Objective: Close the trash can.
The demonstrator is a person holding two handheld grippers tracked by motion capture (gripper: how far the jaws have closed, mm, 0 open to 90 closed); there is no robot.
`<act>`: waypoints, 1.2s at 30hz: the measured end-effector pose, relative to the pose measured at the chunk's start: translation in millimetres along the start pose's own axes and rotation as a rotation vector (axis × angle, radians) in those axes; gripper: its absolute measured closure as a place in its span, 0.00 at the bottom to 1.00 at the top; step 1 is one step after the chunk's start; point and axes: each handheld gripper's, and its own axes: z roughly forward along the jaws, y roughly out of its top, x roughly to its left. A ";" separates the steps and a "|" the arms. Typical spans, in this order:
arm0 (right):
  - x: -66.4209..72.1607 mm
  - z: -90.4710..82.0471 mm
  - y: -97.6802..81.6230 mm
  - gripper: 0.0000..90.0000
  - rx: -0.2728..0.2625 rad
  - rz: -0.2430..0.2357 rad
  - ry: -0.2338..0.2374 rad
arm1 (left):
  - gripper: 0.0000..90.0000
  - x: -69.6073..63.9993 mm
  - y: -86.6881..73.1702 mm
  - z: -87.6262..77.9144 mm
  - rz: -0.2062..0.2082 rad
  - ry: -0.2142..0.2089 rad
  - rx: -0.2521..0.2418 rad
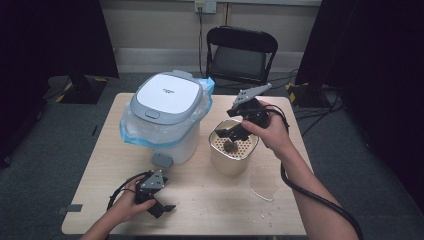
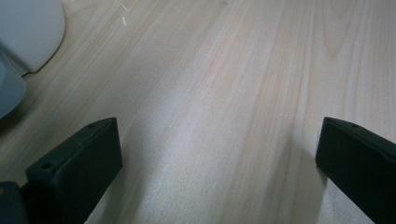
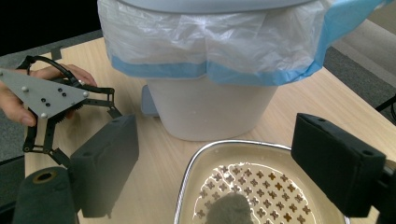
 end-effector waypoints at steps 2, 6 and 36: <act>0.3 -1.3 -3.1 0.16 -0.001 0.003 0.004 | 0.00 0.0 0.0 0.0 -0.001 0.000 0.001; 0.6 -3.6 -10.6 0.16 0.004 0.006 -0.001 | 0.00 0.0 0.0 -0.1 0.001 0.000 0.001; 2.5 -24.2 -64.4 0.16 0.016 0.035 -0.024 | 0.00 -0.2 -0.2 0.5 -0.001 0.004 -0.006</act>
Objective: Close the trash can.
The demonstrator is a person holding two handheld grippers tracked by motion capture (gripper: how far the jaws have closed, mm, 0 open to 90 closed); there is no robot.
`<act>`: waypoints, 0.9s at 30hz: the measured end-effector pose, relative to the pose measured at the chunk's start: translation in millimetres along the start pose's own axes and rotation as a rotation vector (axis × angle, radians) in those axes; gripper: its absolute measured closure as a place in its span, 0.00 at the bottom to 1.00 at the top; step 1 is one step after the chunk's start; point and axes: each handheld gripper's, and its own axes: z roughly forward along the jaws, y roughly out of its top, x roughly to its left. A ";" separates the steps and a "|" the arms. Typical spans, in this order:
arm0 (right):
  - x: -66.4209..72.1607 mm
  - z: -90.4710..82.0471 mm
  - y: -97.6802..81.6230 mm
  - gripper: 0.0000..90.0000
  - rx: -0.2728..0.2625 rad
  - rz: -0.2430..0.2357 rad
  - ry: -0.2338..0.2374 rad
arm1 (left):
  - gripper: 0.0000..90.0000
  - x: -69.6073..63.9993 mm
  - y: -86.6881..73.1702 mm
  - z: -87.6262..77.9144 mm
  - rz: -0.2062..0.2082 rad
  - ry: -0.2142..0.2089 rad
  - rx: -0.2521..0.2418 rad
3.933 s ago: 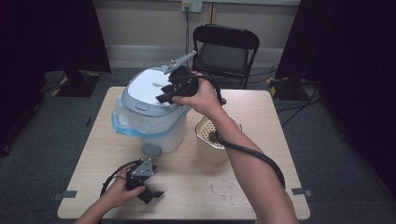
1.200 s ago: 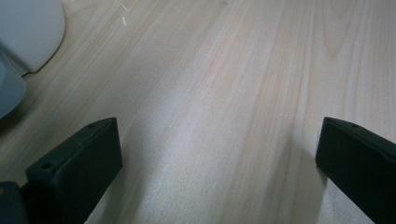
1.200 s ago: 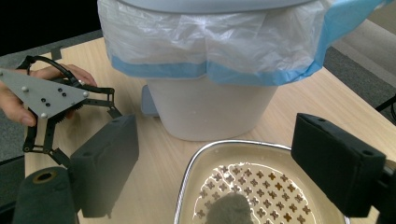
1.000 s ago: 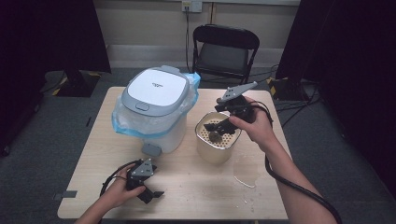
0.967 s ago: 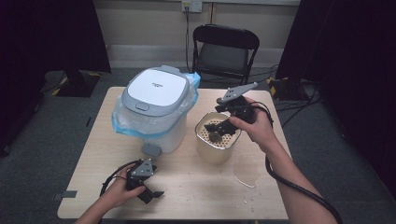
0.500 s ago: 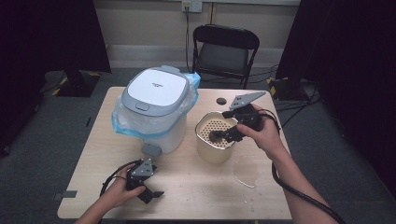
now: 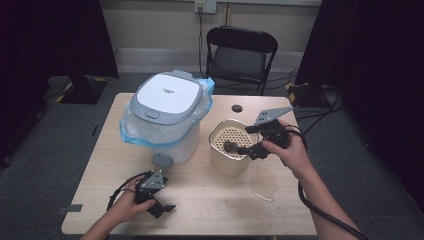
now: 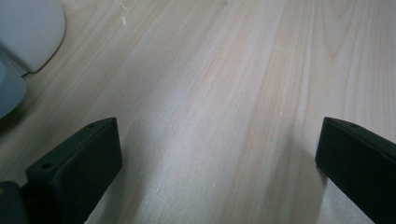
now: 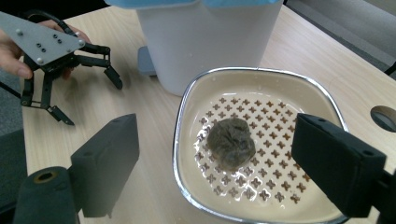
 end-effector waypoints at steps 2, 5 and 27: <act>0.6 -1.1 -3.9 0.16 -0.005 0.002 0.002 | 0.00 0.0 0.0 0.0 0.000 0.000 0.001; 1.6 -2.9 -10.0 0.16 -0.006 0.007 0.004 | 0.00 -0.1 0.0 0.2 -0.003 -0.004 0.000; 12.0 -15.2 -51.9 0.16 0.014 0.009 0.021 | 0.00 -0.3 -0.1 0.2 -0.007 -0.004 0.000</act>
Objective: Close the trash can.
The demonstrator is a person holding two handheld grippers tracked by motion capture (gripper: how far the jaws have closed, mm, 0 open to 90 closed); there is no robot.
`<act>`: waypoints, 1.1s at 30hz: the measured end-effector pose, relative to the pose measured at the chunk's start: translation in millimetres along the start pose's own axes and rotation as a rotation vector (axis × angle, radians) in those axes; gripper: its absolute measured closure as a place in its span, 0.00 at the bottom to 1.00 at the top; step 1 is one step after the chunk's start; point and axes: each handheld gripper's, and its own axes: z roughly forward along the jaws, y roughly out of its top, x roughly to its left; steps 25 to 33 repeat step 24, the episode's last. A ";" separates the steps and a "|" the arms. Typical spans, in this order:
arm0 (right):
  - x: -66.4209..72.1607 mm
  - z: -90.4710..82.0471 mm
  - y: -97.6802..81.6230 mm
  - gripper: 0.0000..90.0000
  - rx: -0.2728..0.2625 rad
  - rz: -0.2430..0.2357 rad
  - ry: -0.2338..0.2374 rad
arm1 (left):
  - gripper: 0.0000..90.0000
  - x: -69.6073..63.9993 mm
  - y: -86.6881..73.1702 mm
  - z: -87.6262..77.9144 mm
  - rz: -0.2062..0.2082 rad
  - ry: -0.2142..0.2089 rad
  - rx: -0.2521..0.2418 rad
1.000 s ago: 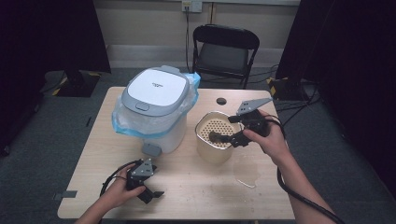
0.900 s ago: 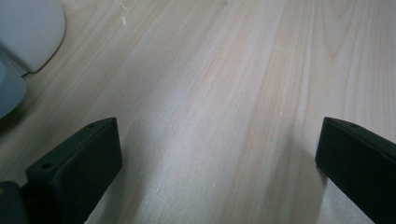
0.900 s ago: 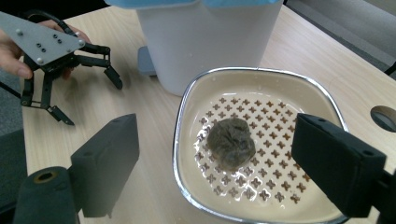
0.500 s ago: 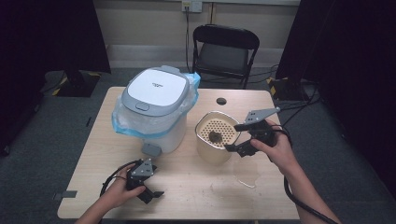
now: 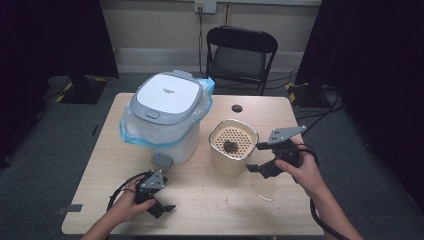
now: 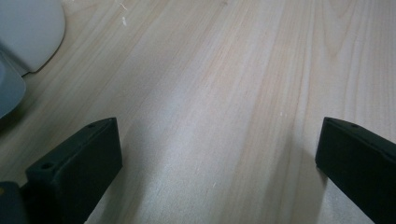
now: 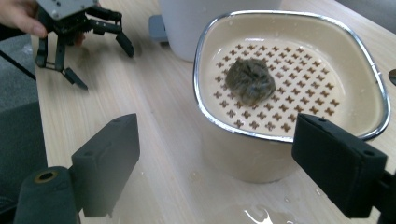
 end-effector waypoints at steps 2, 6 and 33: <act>1.9 0.4 -3.4 0.16 0.003 0.000 -0.001 | 0.00 0.0 0.0 0.0 0.000 0.000 0.000; 5.2 1.8 -11.4 0.16 0.013 -0.002 0.002 | 0.00 0.0 0.0 0.0 0.000 0.000 0.000; 19.0 18.0 -40.1 0.16 0.039 -0.010 0.013 | 0.00 0.1 0.0 0.0 0.000 0.000 0.000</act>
